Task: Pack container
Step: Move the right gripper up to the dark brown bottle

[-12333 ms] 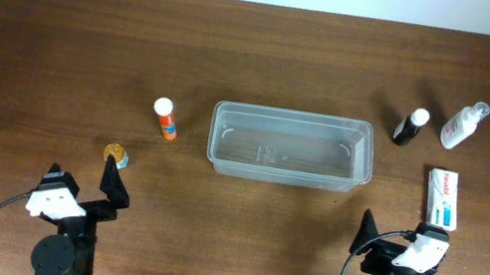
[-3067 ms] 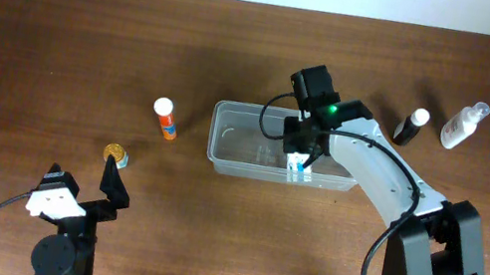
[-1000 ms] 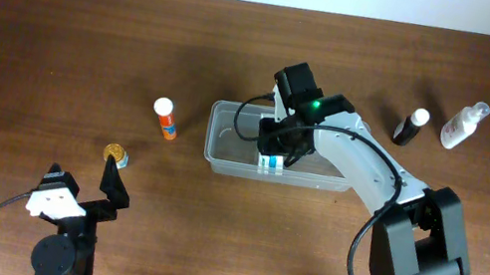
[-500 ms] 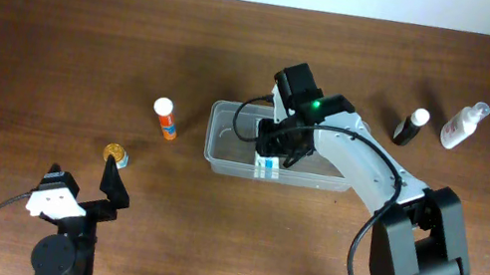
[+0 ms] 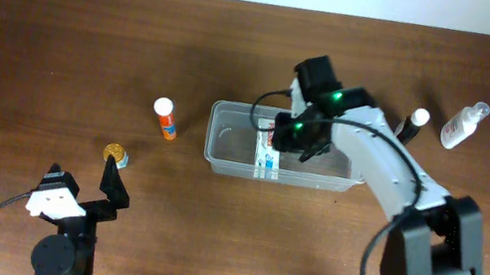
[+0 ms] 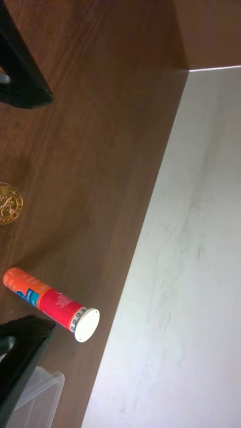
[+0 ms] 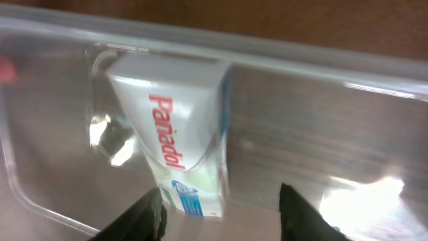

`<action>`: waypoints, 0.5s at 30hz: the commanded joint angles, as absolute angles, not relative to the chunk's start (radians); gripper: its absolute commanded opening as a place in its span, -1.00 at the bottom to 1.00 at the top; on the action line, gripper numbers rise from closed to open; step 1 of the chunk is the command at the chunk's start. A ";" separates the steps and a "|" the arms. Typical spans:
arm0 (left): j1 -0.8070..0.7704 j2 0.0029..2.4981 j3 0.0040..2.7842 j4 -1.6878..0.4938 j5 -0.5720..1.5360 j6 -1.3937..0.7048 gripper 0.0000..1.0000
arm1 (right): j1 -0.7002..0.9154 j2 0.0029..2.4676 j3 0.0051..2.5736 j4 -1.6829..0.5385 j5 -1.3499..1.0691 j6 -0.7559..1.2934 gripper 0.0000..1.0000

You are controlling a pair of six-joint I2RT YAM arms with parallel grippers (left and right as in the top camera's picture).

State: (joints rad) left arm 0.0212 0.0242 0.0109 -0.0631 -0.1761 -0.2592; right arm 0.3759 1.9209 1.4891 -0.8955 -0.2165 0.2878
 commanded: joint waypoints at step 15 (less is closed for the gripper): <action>0.027 0.021 0.009 -0.065 -0.187 -0.265 0.99 | -0.011 1.702 1.758 -1.246 0.211 0.100 0.97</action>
